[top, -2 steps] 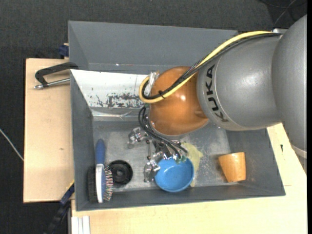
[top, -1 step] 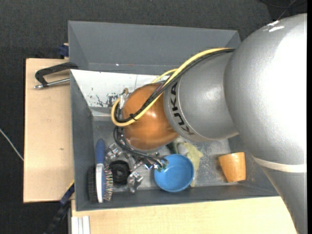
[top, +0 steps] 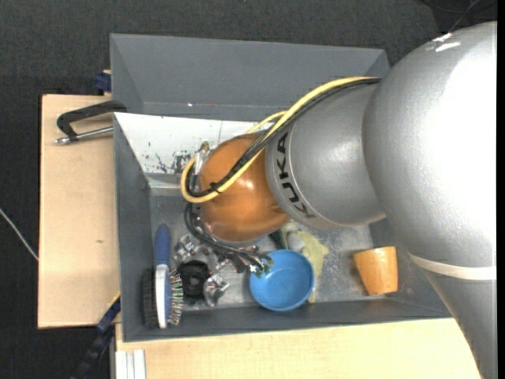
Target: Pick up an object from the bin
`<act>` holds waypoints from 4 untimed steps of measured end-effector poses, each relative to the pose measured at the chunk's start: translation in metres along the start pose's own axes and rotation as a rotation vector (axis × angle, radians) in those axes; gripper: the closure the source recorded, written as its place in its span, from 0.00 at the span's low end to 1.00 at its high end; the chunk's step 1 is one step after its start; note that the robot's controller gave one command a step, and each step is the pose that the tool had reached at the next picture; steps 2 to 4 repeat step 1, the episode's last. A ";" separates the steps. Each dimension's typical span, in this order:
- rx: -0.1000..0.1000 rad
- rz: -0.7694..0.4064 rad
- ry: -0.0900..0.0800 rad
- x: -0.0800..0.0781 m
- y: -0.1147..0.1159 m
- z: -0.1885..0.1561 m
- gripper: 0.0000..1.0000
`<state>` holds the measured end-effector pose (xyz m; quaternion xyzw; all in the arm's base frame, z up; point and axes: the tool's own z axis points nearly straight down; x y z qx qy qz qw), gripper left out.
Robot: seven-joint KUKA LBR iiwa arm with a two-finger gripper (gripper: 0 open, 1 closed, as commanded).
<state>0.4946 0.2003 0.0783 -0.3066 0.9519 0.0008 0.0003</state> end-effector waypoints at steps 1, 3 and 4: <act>0.005 -0.390 -0.009 -0.012 -0.017 -0.196 1.00; 0.005 -0.390 -0.009 -0.012 -0.017 -0.196 1.00; 0.005 -0.390 -0.009 -0.012 -0.017 -0.196 1.00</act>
Offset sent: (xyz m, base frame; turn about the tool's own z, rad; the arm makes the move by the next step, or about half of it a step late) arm 0.0175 -0.0083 0.1931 -0.3919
